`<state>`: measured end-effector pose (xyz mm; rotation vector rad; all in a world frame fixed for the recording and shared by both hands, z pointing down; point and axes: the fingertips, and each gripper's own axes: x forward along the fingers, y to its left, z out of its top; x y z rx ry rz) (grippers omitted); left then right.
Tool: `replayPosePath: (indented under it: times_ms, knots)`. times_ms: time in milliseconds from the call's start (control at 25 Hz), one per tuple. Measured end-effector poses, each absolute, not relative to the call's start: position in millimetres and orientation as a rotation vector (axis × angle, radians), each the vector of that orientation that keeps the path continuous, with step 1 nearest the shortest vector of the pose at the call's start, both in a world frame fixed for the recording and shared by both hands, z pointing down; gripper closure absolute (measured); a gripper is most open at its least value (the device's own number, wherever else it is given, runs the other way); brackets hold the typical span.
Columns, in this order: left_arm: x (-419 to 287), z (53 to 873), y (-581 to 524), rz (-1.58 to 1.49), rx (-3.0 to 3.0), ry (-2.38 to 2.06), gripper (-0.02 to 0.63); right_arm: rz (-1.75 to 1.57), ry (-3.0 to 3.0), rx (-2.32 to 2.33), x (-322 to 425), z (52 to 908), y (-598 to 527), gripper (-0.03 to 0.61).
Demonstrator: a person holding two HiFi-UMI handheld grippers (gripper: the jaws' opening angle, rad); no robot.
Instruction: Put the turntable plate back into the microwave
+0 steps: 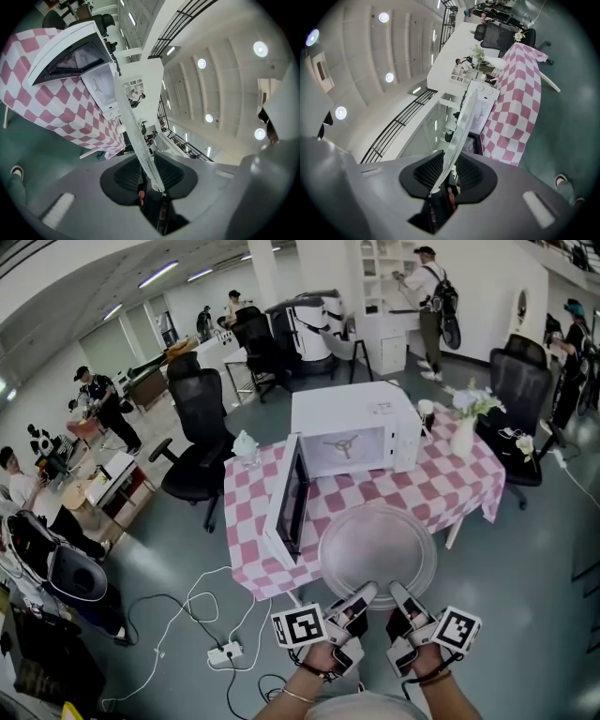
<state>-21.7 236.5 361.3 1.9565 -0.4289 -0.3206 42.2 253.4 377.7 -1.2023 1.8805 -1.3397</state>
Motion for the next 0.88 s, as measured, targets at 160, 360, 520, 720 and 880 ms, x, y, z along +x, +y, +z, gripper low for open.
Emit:
replayPosePath:
  times_ms: [160, 360, 520, 720, 880]
  knots:
    - [-13, 368, 213, -0.312, 1.95, -0.429, 0.528, -1.374, 1.859, -1.25, 54, 390, 232, 0.505]
    - [-4, 375, 162, -0.315, 1.967, -0.43, 0.528, -1.352, 1.887, -1.233, 60, 391, 179, 0.505]
    - [6, 378, 115, -0.322, 1.957, -0.428, 0.526, -1.386, 1.877, -1.237, 70, 394, 132, 0.505]
    - [21, 379, 52, -0.311, 1.952, -0.427, 0.525, -1.409, 1.871, -1.254, 84, 396, 70, 0.505]
    - [26, 384, 10, -0.312, 1.931, -0.443, 0.525, -1.427, 1.875, -1.234, 89, 399, 27, 0.505]
